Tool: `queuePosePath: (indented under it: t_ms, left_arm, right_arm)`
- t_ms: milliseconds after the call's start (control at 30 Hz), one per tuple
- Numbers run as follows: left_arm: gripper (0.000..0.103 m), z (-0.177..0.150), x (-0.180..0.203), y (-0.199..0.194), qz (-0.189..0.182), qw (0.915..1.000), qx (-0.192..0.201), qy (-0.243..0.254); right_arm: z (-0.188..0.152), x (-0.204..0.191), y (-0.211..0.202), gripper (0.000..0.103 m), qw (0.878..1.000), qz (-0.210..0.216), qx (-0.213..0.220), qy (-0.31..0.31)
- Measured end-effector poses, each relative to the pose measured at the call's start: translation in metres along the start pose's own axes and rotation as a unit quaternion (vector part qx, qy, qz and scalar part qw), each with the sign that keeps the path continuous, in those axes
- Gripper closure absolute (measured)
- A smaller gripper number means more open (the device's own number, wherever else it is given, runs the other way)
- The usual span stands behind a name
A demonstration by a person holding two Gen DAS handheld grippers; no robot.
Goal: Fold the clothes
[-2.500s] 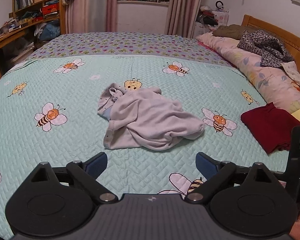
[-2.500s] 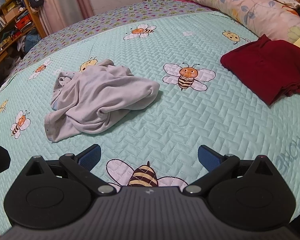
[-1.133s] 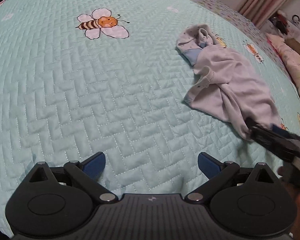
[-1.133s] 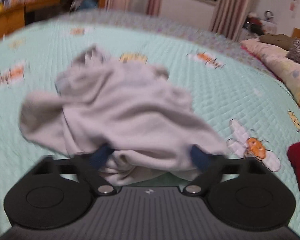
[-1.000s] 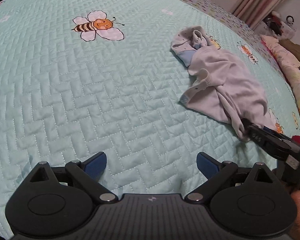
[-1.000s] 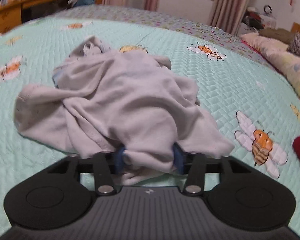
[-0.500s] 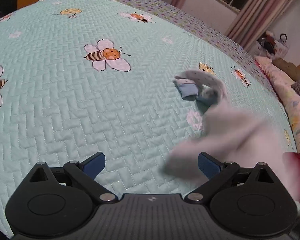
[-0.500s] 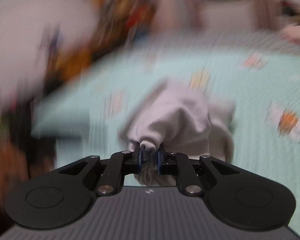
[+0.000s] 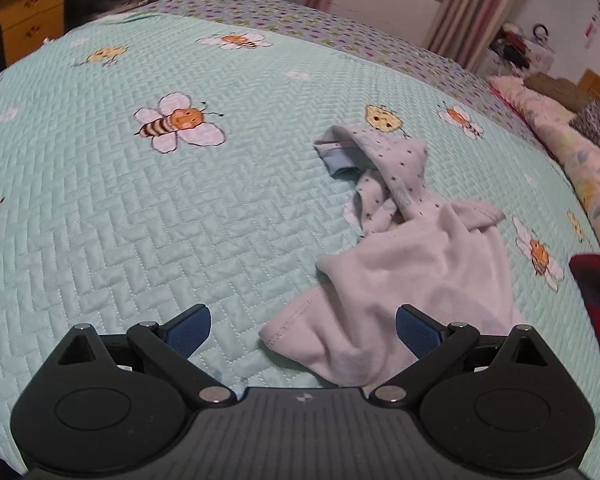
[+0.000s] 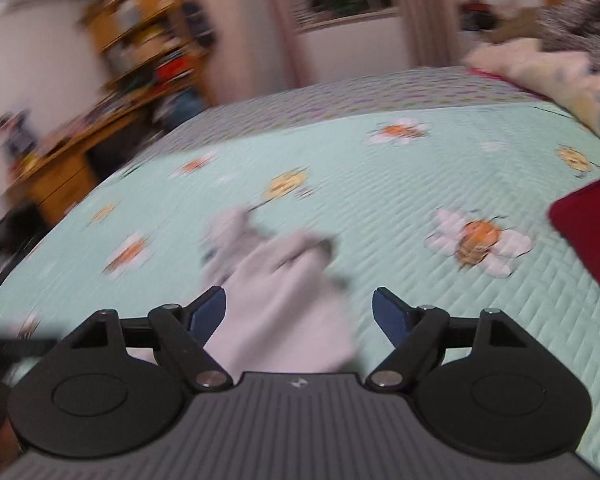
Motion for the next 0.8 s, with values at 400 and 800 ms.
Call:
queuePosePath:
  t_ms: [400,800]
  left_arm:
    - [0.003,-0.010,0.018,0.007,0.005,0.9993,-0.014,0.035]
    - [0.001,0.000,-0.005,0.000,0.065,0.9975,-0.003,0.027]
  right_arm:
    - [-0.007,0.009,0.138,0.057,0.987,-0.028,-0.101,0.123]
    - [-0.001,-0.009,0.022,0.094,0.992,0.062,-0.015,0.112]
Point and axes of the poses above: each gripper's, at about its wrist camera, not at the fingertips, and y roughly the way its jaws point, x to its right, z to its top, the point moved 9 cm from there along y, roughly the way its jaws point, and after that the axes turned 4 degrees about -y, right-handed, at the moved point
